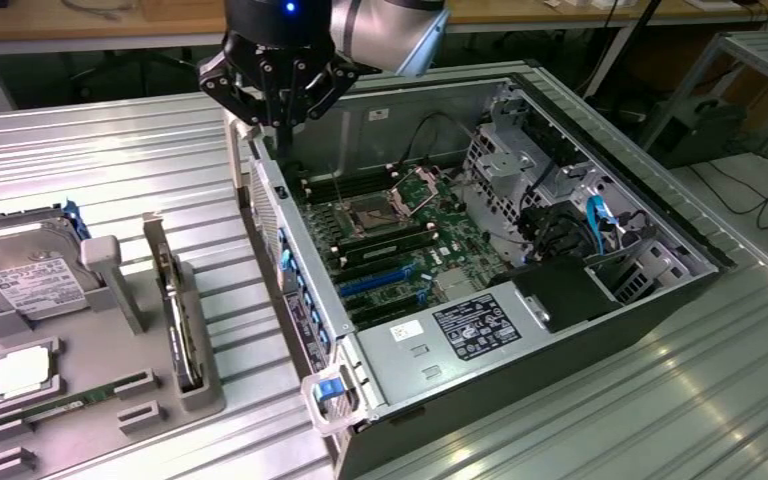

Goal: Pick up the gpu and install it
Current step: 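Reach for the gpu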

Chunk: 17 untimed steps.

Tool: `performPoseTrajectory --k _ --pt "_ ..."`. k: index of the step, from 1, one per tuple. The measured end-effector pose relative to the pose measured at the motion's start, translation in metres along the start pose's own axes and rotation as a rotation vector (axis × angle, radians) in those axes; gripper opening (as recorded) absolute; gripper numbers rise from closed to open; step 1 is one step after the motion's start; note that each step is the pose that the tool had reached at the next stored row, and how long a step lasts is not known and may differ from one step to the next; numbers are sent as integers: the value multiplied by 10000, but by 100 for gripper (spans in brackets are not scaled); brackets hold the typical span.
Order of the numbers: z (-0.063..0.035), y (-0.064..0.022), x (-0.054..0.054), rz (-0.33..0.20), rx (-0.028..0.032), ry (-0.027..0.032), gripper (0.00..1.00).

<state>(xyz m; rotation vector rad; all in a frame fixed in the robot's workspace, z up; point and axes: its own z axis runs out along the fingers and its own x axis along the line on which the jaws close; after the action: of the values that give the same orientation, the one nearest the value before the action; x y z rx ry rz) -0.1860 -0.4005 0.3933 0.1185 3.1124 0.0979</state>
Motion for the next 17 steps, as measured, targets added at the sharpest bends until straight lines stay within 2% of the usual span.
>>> performPoseTrajectory --k 1,2,17 --pt "0 -1 7 0 0 -1 11" --pt "-2 -6 78 0 0 -1 11" --pt "-6 -19 230 -1 0 0 11"
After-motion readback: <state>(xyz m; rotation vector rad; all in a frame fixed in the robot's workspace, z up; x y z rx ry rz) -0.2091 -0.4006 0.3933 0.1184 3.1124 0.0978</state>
